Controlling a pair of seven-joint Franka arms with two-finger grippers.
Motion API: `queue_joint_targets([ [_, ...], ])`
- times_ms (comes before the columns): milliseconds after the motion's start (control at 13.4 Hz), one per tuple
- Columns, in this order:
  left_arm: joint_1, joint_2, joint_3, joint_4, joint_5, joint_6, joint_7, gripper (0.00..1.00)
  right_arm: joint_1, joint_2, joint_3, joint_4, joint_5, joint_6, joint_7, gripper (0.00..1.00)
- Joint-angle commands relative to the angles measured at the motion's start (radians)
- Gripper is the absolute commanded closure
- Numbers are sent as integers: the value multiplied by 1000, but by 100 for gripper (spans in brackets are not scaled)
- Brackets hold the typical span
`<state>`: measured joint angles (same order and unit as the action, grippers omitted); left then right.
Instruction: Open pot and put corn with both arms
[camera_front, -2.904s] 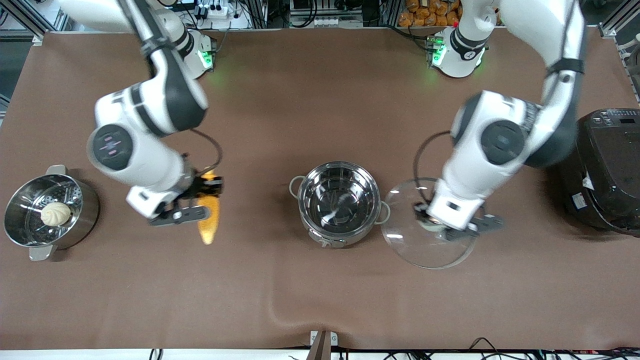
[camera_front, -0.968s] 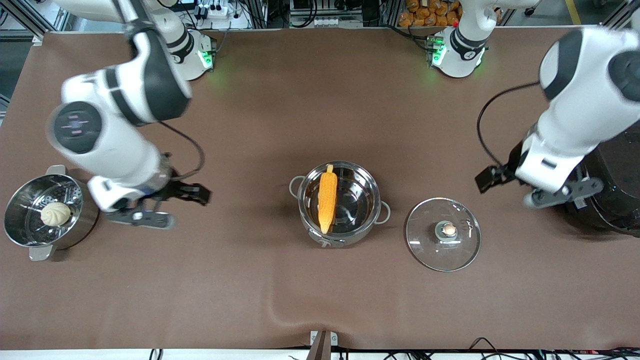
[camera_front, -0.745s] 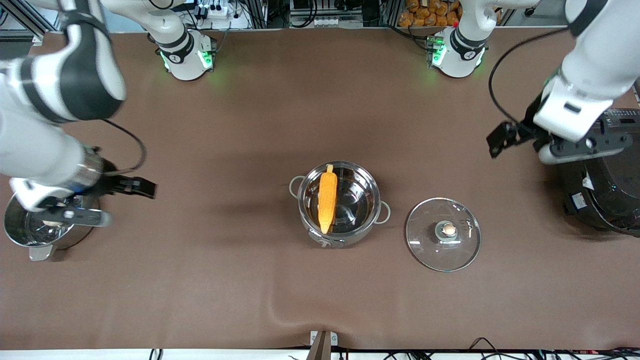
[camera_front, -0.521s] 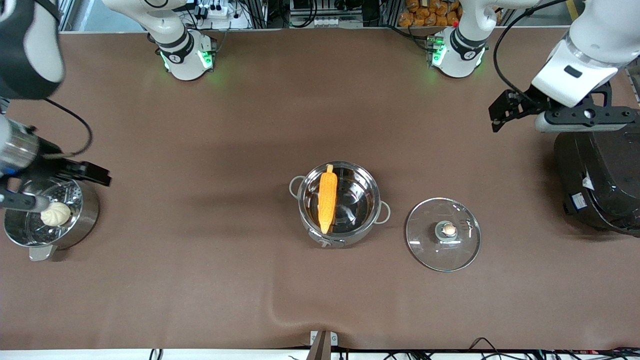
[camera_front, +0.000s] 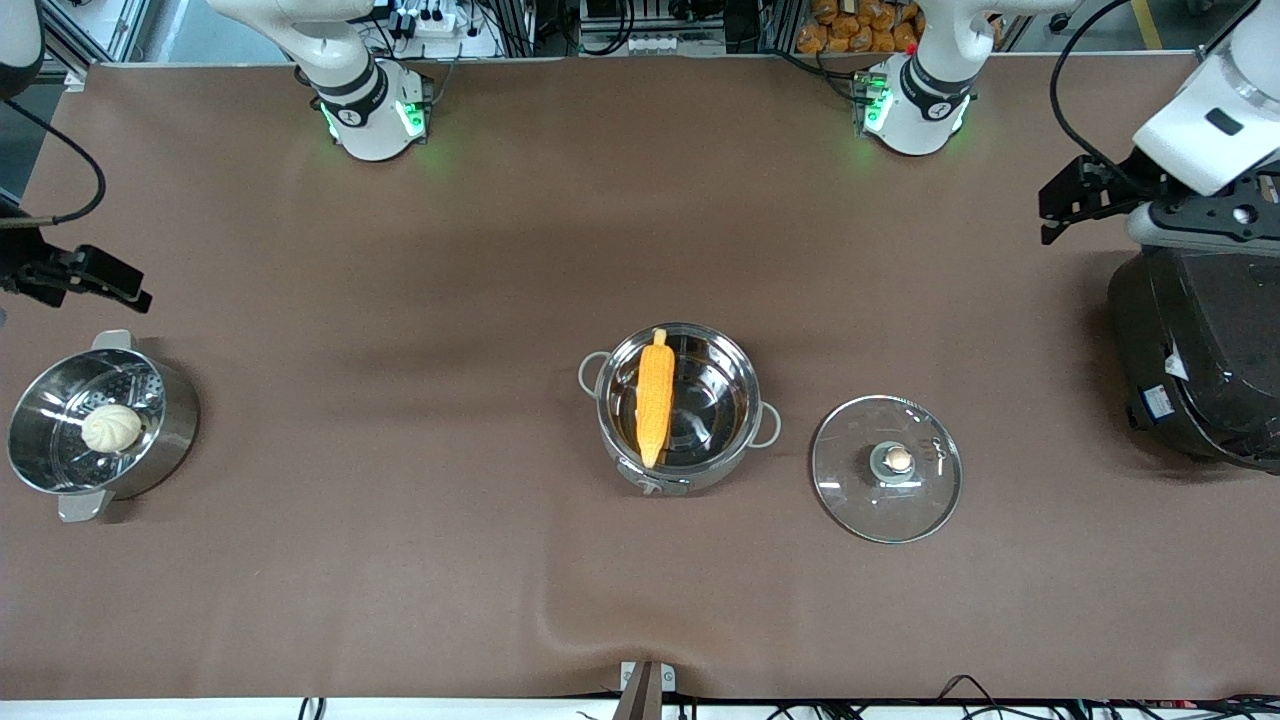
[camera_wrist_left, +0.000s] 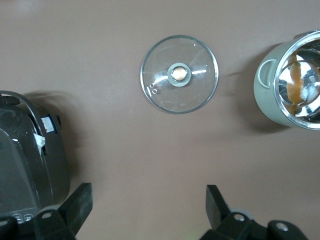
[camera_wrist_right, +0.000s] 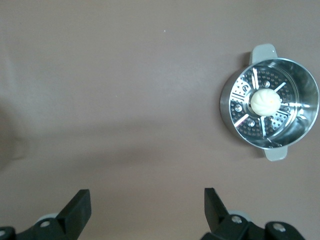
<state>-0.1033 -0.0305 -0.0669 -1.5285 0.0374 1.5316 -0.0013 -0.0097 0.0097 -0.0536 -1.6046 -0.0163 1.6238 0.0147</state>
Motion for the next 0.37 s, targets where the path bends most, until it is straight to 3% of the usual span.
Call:
queue_joint_targets([
  [0,22,-2,-19,19,-16,-27,18,0,-50,-79,20,-74,-14,-10,-59,0],
  [298,17,12,-21,18,-18,-33,11,0,-64,-70,20,-38,-5,-19,-75,0],
])
